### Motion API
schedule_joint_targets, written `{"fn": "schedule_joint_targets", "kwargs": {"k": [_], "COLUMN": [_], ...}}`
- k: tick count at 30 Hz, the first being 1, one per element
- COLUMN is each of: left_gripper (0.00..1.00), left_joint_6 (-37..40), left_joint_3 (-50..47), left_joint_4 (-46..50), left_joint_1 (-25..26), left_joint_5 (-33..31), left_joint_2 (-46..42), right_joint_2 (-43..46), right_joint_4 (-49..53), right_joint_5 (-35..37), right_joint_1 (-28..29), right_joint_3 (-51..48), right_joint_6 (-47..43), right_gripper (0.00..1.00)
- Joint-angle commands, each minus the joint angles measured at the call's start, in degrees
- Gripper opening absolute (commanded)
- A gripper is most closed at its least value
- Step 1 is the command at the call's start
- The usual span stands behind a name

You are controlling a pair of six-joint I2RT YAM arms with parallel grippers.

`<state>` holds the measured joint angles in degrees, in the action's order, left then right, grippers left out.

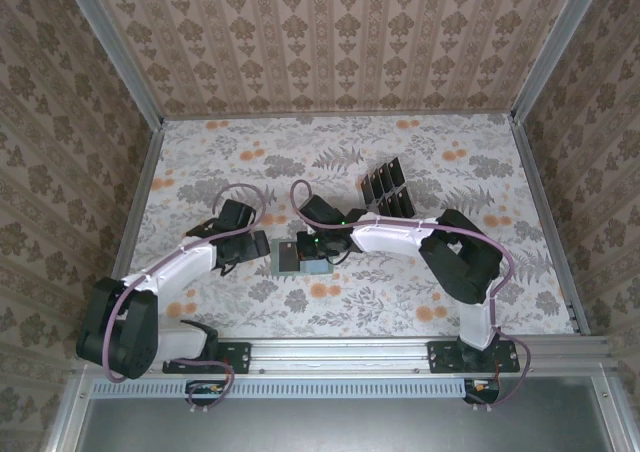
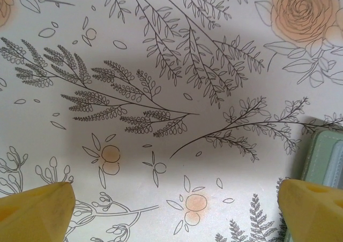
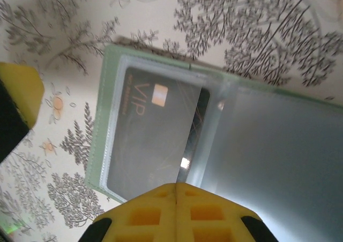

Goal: Put the credit cards into the card holder

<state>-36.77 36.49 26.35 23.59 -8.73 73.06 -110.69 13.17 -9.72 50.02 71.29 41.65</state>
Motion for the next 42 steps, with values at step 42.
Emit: {"fn": "schedule_joint_targets", "kwargs": {"k": [42], "left_gripper": [1.0], "left_joint_6": [-2.0], "left_joint_3": [-2.1], "left_joint_4": [-2.4], "left_joint_1": [5.3], "left_joint_5": [-1.4], "left_joint_2": [5.3], "right_joint_2": [-0.9], "right_joint_4": [-2.8], "right_joint_5": [-0.5], "right_joint_1": [-0.4], "right_joint_3": [-0.9], "right_joint_6": [2.8], "right_gripper": [0.0]}}
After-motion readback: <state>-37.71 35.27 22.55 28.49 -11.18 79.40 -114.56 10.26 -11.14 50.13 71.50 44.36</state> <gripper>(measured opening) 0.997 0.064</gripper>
